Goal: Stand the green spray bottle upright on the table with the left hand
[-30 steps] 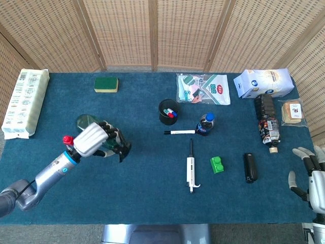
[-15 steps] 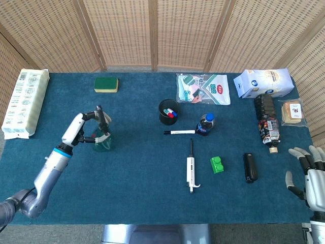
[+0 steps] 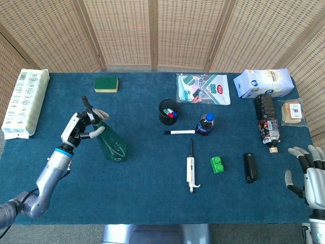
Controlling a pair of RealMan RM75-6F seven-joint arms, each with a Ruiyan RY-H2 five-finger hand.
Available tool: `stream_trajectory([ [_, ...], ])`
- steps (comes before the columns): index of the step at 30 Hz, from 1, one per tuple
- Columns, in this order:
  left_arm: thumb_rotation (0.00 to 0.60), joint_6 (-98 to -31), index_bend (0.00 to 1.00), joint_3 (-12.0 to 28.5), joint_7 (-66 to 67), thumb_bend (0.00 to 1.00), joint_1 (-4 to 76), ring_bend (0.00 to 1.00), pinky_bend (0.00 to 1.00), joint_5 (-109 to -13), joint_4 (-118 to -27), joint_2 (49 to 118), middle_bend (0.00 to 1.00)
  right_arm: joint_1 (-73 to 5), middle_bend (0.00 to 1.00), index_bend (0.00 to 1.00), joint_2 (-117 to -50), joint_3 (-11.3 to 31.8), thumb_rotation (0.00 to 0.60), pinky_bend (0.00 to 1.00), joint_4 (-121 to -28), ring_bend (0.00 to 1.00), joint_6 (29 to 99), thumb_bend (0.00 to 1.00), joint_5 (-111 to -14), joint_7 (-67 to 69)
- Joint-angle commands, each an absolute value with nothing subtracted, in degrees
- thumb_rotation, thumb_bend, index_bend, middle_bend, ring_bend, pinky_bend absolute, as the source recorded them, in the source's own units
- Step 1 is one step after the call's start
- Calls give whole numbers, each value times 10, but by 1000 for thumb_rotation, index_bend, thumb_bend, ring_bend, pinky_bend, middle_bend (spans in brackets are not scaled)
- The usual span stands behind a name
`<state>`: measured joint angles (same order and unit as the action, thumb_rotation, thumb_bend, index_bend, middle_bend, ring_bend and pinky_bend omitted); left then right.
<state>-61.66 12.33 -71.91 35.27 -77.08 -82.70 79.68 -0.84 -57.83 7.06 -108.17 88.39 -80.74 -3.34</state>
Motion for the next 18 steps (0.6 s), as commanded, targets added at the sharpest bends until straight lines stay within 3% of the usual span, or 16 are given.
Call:
stream_trajectory([
  [1, 600, -614, 461, 129, -725, 329, 358, 388, 538, -784, -813, 810, 427, -7, 228, 216, -577, 71, 600, 69, -1081, 23, 886, 550, -806, -31],
  [18, 600, -630, 463, 123, -647, 329, 380, 382, 519, -833, -781, 853, 427, 2, 228, 216, -577, 69, 600, 69, -1070, 23, 895, 549, -803, -13],
])
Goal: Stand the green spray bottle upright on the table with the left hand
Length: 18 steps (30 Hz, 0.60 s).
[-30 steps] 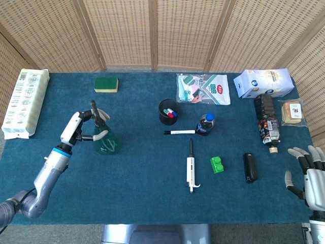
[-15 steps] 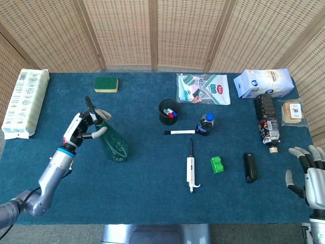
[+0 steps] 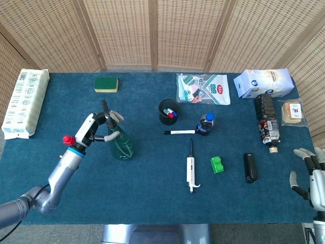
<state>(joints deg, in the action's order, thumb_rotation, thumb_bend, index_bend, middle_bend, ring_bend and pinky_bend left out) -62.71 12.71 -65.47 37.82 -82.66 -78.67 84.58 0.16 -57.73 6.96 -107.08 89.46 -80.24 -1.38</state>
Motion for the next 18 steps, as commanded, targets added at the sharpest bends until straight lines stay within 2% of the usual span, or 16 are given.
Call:
stream_trajectory([
  [1, 600, -631, 463, 121, -645, 329, 380, 381, 530, -834, -779, 855, 427, 2, 228, 216, -577, 69, 600, 69, -1069, 23, 895, 549, -803, -12],
  [8, 600, -662, 465, 103, -598, 329, 376, 377, 544, -866, -755, 872, 426, 4, 228, 216, -576, 68, 600, 69, -1067, 23, 895, 549, -803, -7],
  [18, 600, -703, 429, 83, -577, 328, 359, 337, 506, -885, -746, 877, 389, 4, 228, 215, -574, 67, 600, 69, -1069, 23, 895, 548, -808, -7],
])
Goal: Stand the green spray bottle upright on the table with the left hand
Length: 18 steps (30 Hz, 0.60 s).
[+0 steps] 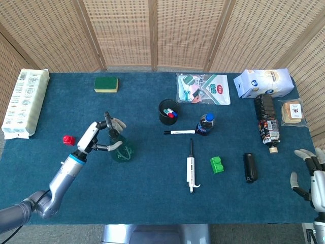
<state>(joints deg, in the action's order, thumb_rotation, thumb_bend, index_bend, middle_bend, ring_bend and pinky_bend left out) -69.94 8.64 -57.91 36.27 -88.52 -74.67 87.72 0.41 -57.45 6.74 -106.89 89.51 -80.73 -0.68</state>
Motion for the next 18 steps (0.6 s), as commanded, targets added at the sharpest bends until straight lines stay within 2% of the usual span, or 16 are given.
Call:
stream_trajectory([
  [1, 600, -703, 424, 81, -575, 328, 358, 329, 501, -885, -745, 876, 384, 4, 228, 215, -574, 67, 600, 69, -1069, 23, 895, 548, -808, -7],
  [18, 600, -703, 260, 75, -556, 328, 355, 156, 356, -882, -745, 872, 210, 5, 228, 215, -572, 68, 600, 69, -1072, 23, 898, 549, -811, -5],
])
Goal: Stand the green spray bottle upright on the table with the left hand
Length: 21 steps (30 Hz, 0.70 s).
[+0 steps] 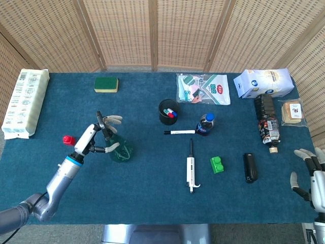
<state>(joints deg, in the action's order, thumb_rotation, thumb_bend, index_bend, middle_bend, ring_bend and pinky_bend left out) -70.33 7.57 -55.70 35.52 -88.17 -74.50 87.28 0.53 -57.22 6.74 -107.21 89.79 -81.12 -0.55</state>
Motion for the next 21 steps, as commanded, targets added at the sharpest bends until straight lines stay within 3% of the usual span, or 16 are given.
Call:
stream_trajectory([
  [1, 600, -704, 256, 75, -555, 327, 355, 151, 350, -882, -745, 872, 204, 5, 228, 215, -572, 68, 600, 69, -1072, 23, 898, 549, -811, -5],
  [21, 600, -706, 133, 65, -539, 327, 347, 45, 244, -883, -753, 854, 89, 4, 233, 214, -573, 70, 600, 69, -1073, 23, 901, 550, -815, -5],
])
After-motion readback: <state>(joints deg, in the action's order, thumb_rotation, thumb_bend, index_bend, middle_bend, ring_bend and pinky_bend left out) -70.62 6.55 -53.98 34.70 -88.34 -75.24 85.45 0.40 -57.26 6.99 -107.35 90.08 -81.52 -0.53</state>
